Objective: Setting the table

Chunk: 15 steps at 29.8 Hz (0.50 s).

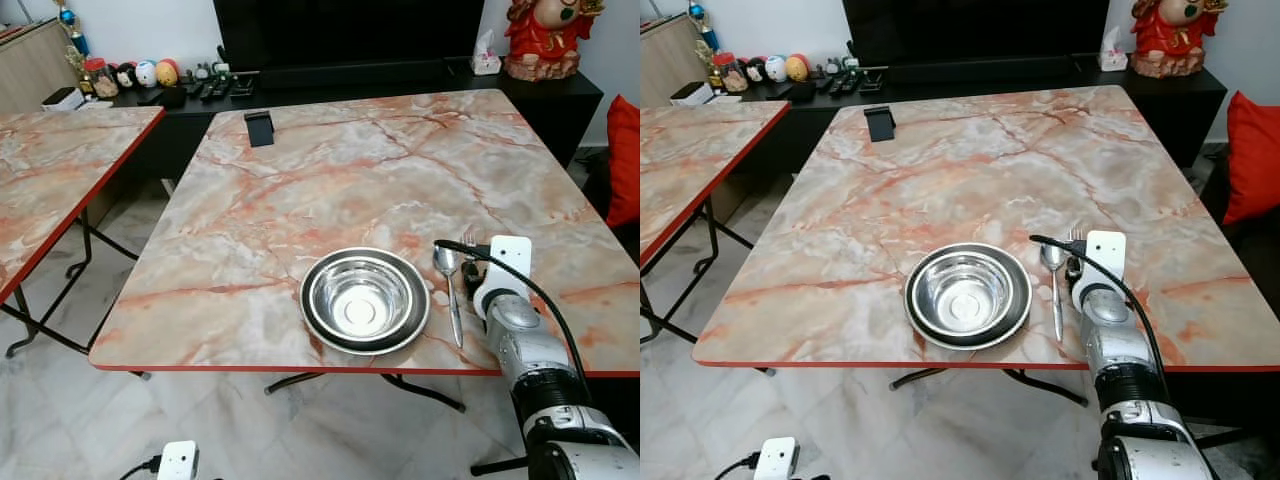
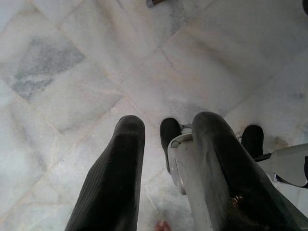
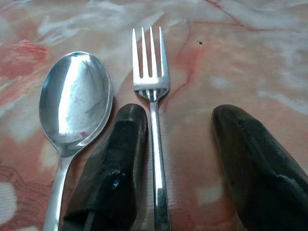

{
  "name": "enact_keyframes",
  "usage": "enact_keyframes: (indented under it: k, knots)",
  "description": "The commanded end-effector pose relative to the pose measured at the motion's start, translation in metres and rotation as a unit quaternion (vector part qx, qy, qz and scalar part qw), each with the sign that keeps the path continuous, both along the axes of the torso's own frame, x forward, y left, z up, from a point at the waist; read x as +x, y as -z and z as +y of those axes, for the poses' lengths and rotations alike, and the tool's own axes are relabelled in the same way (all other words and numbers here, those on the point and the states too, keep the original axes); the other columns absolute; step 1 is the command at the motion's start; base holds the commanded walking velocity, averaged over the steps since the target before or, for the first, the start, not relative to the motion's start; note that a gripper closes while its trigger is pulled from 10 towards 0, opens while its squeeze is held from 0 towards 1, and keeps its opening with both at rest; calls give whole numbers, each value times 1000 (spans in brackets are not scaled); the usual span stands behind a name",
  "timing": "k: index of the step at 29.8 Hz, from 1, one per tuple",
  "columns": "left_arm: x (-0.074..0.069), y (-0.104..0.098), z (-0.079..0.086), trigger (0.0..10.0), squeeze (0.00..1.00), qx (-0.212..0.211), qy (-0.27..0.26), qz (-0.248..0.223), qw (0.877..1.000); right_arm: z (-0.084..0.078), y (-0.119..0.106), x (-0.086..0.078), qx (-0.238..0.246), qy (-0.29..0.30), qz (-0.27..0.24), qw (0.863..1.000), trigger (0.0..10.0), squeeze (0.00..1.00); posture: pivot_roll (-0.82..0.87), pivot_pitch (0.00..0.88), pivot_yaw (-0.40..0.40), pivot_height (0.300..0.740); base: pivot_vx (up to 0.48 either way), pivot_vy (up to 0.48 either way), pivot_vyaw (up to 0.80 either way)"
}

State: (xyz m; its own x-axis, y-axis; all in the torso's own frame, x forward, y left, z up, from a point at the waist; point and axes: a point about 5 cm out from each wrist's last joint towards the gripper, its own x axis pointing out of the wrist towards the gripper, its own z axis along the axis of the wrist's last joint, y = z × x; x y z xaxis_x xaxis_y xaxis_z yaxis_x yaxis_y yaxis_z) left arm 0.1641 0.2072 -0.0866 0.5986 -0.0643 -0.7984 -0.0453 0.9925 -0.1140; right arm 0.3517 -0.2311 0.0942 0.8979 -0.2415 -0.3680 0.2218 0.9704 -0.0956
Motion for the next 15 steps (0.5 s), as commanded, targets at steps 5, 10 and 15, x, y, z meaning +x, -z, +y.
enact_keyframes:
  k: [5,10,15]
  knots:
    - [-1,1,-1,10000,0,8,9,7,1000,8,-7,5,6,-10,-11,1000,10000,0,-92,0,131,740,0,0,0]
    - [6,0,-13,10000,0,5,14,6,1000,8,-10,6,7,-12,-16,1000,10000,0,-92,0,131,740,0,0,0]
    - [11,0,-21,10000,0,3,19,5,1000,10,-16,7,7,-21,-25,999,10000,0,-93,0,132,740,0,0,0]
